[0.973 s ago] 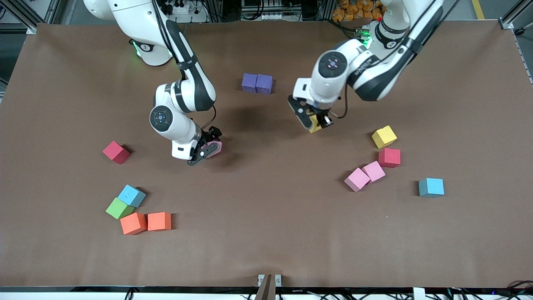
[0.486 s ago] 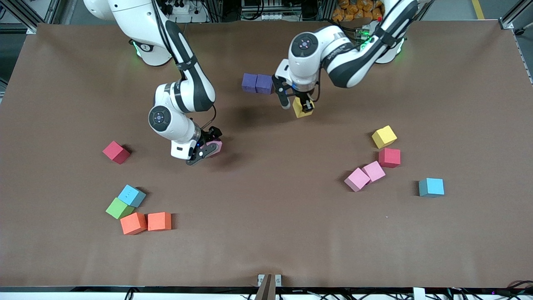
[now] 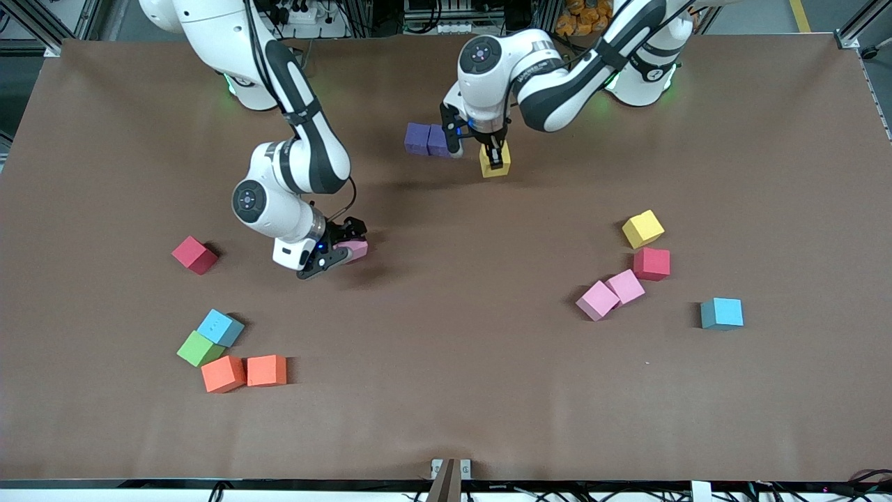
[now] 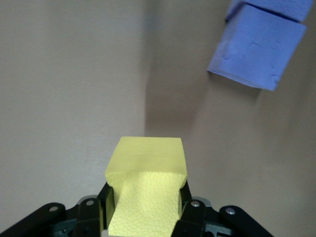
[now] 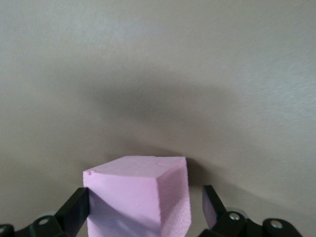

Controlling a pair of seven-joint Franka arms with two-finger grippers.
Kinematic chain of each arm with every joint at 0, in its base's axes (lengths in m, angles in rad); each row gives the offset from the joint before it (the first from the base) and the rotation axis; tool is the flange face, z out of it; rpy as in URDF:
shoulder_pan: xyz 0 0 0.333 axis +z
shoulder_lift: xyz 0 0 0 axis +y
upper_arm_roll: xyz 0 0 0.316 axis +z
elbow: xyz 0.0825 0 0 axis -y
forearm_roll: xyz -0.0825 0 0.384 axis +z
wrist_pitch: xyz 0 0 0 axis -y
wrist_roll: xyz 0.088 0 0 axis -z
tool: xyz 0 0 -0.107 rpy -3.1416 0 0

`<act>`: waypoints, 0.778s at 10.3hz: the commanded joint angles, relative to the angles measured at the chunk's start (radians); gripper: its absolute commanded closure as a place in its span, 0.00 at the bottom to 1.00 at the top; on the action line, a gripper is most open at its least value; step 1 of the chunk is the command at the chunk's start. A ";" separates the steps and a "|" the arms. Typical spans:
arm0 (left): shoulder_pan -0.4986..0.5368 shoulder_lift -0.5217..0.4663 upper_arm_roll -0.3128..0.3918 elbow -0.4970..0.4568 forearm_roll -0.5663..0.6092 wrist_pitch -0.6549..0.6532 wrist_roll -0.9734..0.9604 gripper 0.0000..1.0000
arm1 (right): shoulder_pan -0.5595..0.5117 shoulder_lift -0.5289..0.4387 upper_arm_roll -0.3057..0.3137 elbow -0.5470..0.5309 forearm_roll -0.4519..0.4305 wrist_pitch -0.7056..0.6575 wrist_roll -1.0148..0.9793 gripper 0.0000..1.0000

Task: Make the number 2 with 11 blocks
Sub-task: 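Place the yellow block beside the purple blocks with the left gripper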

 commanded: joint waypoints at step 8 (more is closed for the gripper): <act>-0.105 0.118 0.008 0.023 0.074 -0.033 -0.080 0.66 | 0.024 -0.022 0.002 0.017 0.023 -0.020 0.144 0.00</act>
